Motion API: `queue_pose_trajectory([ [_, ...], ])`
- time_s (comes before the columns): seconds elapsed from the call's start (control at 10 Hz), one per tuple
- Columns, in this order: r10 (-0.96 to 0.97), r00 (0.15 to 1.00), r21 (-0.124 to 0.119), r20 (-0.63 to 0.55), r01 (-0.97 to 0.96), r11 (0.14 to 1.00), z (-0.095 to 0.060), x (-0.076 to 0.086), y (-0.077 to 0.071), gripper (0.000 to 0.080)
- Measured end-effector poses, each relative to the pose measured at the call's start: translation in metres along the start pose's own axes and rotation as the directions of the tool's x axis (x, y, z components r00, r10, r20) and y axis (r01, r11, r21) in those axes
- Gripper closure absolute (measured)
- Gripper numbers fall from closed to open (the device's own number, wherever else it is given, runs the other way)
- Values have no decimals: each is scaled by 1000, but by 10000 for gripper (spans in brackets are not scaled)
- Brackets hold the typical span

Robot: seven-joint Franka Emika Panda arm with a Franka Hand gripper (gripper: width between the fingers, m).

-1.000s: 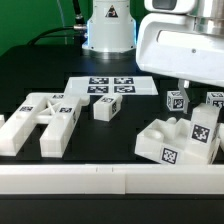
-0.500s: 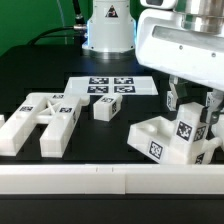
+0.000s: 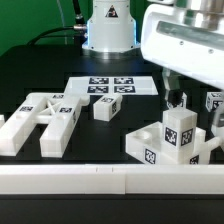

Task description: Assemble chair

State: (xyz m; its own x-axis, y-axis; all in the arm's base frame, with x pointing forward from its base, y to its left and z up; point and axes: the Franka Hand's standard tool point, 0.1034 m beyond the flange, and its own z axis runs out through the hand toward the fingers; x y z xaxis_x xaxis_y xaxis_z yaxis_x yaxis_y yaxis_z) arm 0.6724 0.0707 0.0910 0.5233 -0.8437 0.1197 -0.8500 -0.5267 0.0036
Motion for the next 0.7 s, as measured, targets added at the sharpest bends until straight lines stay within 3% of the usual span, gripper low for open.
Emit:
queue_pose_trajectory([
  [0.2,-219,976,14,-6,219,976,-5,-5,-3,159],
  [0.3,-319,948,19,-2,319,947,-11,-6,3,151],
  [0.7,-293,956,16,0,293,956,-8,-6,4,151],
])
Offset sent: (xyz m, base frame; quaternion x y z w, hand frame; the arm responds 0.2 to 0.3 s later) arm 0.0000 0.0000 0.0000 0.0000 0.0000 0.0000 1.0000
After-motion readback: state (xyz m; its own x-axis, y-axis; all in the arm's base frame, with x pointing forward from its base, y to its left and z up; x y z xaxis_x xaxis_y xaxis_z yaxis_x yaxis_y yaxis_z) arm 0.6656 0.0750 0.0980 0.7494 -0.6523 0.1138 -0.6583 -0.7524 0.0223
